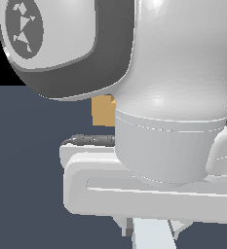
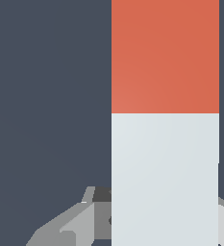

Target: Insert the peg into the horizontal hole in a box.

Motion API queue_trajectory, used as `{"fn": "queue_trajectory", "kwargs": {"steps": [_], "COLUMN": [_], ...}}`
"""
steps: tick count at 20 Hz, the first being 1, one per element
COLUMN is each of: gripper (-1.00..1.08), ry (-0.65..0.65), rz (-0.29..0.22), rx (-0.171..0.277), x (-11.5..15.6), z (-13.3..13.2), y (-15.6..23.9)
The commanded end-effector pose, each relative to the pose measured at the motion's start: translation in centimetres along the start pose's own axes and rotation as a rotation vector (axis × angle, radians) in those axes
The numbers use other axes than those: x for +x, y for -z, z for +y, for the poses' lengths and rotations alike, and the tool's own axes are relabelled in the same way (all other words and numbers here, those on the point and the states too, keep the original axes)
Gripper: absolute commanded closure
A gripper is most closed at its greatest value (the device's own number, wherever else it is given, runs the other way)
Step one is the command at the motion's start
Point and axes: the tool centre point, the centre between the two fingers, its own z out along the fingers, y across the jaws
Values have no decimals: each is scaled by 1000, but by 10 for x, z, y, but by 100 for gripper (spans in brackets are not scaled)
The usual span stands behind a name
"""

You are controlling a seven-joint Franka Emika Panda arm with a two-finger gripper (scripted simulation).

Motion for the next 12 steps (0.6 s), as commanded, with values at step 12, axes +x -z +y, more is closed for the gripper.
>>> {"fn": "queue_trajectory", "kwargs": {"steps": [12], "gripper": [108], "ry": [-17], "rz": [0], "rx": [-2], "x": [65], "z": [-21], "y": [27]}}
